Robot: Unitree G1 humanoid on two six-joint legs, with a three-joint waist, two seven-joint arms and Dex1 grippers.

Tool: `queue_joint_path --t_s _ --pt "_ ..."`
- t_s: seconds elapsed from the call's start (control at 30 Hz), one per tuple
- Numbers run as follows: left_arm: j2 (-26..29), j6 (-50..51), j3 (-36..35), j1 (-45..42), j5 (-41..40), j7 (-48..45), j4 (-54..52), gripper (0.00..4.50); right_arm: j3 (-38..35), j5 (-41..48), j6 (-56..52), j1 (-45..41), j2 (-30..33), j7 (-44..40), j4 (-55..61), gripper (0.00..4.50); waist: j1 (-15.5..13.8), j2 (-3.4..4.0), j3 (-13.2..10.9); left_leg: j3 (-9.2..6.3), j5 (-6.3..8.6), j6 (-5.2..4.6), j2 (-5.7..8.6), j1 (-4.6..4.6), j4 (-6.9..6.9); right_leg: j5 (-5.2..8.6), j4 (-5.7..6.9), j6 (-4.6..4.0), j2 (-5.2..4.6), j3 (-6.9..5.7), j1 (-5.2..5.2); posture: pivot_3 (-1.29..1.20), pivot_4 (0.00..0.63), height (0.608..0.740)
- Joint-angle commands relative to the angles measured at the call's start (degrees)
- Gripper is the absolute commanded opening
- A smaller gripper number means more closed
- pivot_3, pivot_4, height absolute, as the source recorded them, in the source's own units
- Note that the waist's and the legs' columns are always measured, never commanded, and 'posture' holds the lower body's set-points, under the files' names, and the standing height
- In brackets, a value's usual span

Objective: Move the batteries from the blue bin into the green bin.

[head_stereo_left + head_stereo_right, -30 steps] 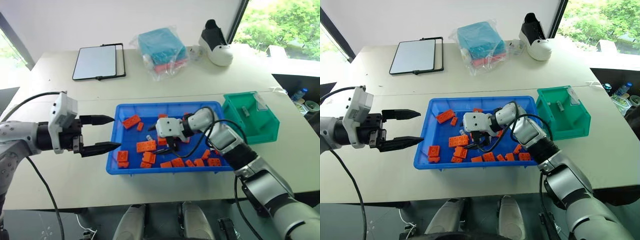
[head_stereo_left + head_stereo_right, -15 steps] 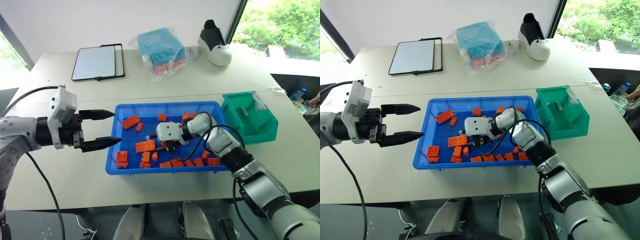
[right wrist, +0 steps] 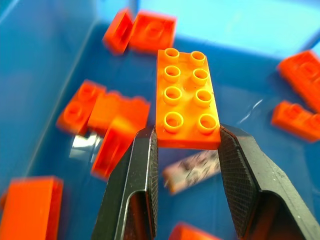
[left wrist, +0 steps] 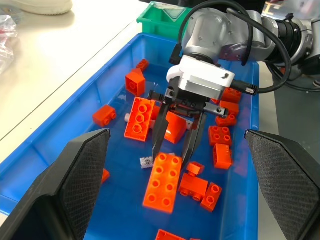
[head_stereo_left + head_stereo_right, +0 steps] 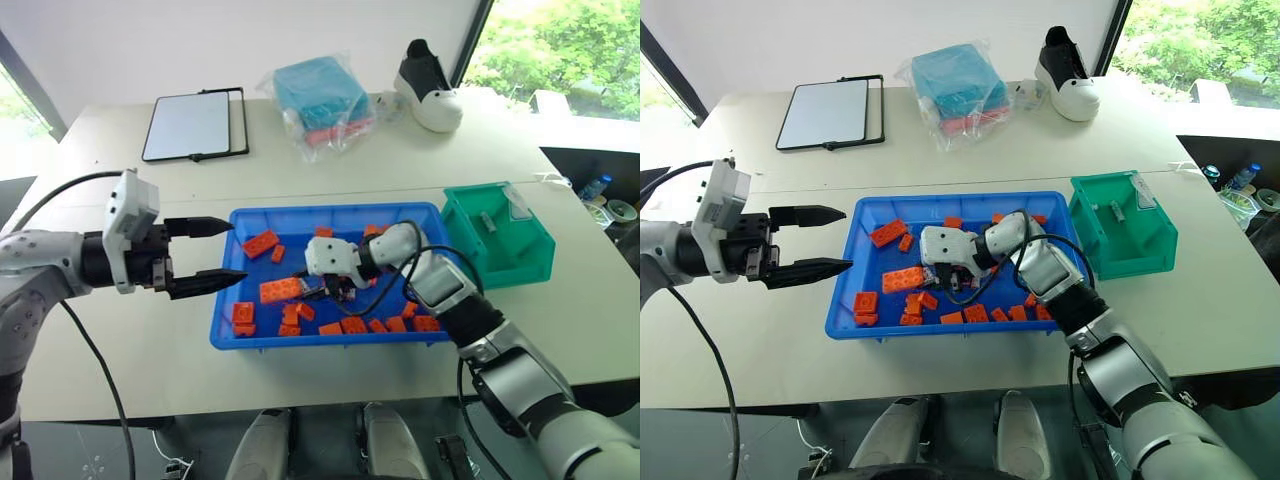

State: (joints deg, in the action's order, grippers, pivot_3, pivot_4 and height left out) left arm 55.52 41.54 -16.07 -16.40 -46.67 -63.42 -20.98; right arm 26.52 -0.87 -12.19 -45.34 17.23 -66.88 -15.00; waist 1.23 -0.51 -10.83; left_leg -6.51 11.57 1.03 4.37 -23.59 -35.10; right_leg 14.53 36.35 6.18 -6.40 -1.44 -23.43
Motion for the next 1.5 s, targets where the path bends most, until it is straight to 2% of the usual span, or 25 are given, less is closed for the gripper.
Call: queue_joint_path --t_s 0.03,0.17,0.2,0.27,0.33,0.4,0.53,0.6,0.7,0.8,0.97,1.2,1.47,1.5 --pt "0.0 -1.3 -0.2 -1.1 0.3 0.3 -0.4 4.50 -2.3 -0.2 -0.4 -4.5 -3.6 4.9 -4.1 1.22 0.0 0.00 0.0 0.00 -0.01 0.01 -0.01 0.00 0.00 -0.01 0.00 -0.01 0.01 0.00 -0.01 0.00 0.150 0.731" --pt "-0.2 -1.6 0.0 -1.2 0.4 0.6 -0.3 4.50 -1.4 -3.0 1.6 -7.4 -5.8 8.8 -12.1 1.22 -0.3 0.00 0.0 0.00 -0.03 0.05 0.00 0.00 0.01 -0.02 0.00 -0.03 0.01 0.00 0.00 0.00 0.150 0.731" --pt "-0.2 -1.6 0.0 -1.2 0.4 0.7 -0.3 4.50 -1.2 -4.0 2.2 -8.2 -6.3 10.2 -14.5 2.18 -0.3 0.00 0.0 0.00 -0.03 0.06 0.01 0.00 0.00 -0.01 0.00 -0.03 0.01 0.00 0.00 0.00 0.150 0.731" --pt "-0.3 -1.7 0.0 -1.1 0.4 0.9 -0.4 4.50 -1.5 -5.5 2.9 -9.9 -7.3 13.5 -17.9 3.04 -0.2 0.00 0.0 0.00 -0.03 0.06 0.02 0.00 0.00 -0.02 -0.01 -0.04 0.01 0.02 0.00 0.00 0.150 0.731" --pt "-0.4 -1.6 -0.3 -0.8 0.3 1.0 -0.7 4.50 -3.1 -5.2 0.5 -11.1 -7.8 15.2 -17.2 4.13 -0.1 0.00 0.0 0.01 -0.06 0.10 0.02 0.00 0.03 -0.03 0.01 -0.05 0.01 0.04 -0.02 0.00 0.150 0.731" --pt "-0.3 -1.5 -0.6 -0.5 0.0 1.2 -1.0 4.50 -5.3 -3.1 -6.7 -10.9 -7.0 14.9 -10.2 4.13 -0.1 0.01 0.0 0.01 -0.08 0.13 0.01 0.00 0.09 -0.03 0.05 -0.05 0.01 0.06 -0.08 0.00 0.150 0.731" --pt "0.0 -1.2 -0.7 -0.4 -0.2 1.0 -0.8 4.50 -10.2 5.3 -32.7 -6.6 -3.8 12.7 15.5 4.13 -0.2 0.02 0.0 -0.01 -0.08 0.14 -0.01 -0.10 0.11 -0.03 0.18 -0.06 0.03 0.09 -0.23 0.00 0.150 0.731" --pt "0.1 -1.1 -0.6 -0.4 -0.2 0.8 -0.4 4.50 -10.5 7.7 -42.0 -4.1 -1.4 12.8 25.0 4.13 -0.3 0.01 0.0 -0.05 -0.06 0.15 -0.01 -0.10 0.10 -0.02 0.23 -0.07 0.03 0.08 -0.23 0.00 0.150 0.731" --pt "0.2 -1.3 0.0 -0.5 0.1 0.1 0.1 4.50 -11.4 11.0 -56.9 0.4 0.2 16.3 35.4 4.13 -0.4 0.00 0.0 -0.05 -0.05 0.15 -0.01 -0.10 0.08 -0.01 0.21 -0.07 0.02 0.07 -0.20 0.00 0.150 0.731" --pt "0.2 -1.6 1.0 -1.3 0.5 -0.9 1.1 4.50 -14.7 13.6 -70.8 4.5 -2.5 21.4 40.6 4.13 -0.4 0.00 0.0 -0.03 -0.06 0.14 -0.01 -0.10 0.05 0.08 0.21 -0.24 0.00 0.08 -0.22 0.00 0.150 0.731" --pt "0.0 -2.4 3.1 -3.6 1.6 -2.6 3.1 4.50 -15.3 14.6 -73.5 6.9 -2.9 27.0 39.2 4.13 -0.2 0.01 0.0 0.05 -0.06 0.14 -0.04 -0.10 0.05 0.07 0.22 -0.23 -0.01 0.09 -0.25 0.00 0.150 0.731" --pt "-0.4 -3.1 4.5 -5.5 2.6 -3.5 4.6 4.50 -17.3 15.2 -71.9 4.4 -6.0 33.0 31.4 4.13 -0.1 0.00 0.0 0.07 -0.06 0.14 -0.04 -0.10 0.06 -0.01 0.21 -0.09 -0.01 0.09 -0.25 0.00 0.150 0.731" --pt "-1.0 -3.8 4.0 -4.8 2.5 -2.9 4.1 4.50 -12.5 17.6 -70.9 3.6 -4.8 34.1 28.8 4.13 -0.1 0.00 0.0 0.07 -0.06 0.14 -0.04 -0.10 0.07 -0.01 0.22 -0.08 0.00 0.08 -0.25 0.00 0.150 0.731" --pt "-1.1 -3.8 3.9 -4.6 2.5 -2.7 3.8 4.50 -11.9 18.0 -70.9 3.7 -4.5 34.0 28.9 3.90 -0.1 0.00 0.0 0.07 -0.06 0.14 -0.04 -0.10 0.07 -0.01 0.21 -0.08 0.00 0.09 -0.25 0.00 0.150 0.731"
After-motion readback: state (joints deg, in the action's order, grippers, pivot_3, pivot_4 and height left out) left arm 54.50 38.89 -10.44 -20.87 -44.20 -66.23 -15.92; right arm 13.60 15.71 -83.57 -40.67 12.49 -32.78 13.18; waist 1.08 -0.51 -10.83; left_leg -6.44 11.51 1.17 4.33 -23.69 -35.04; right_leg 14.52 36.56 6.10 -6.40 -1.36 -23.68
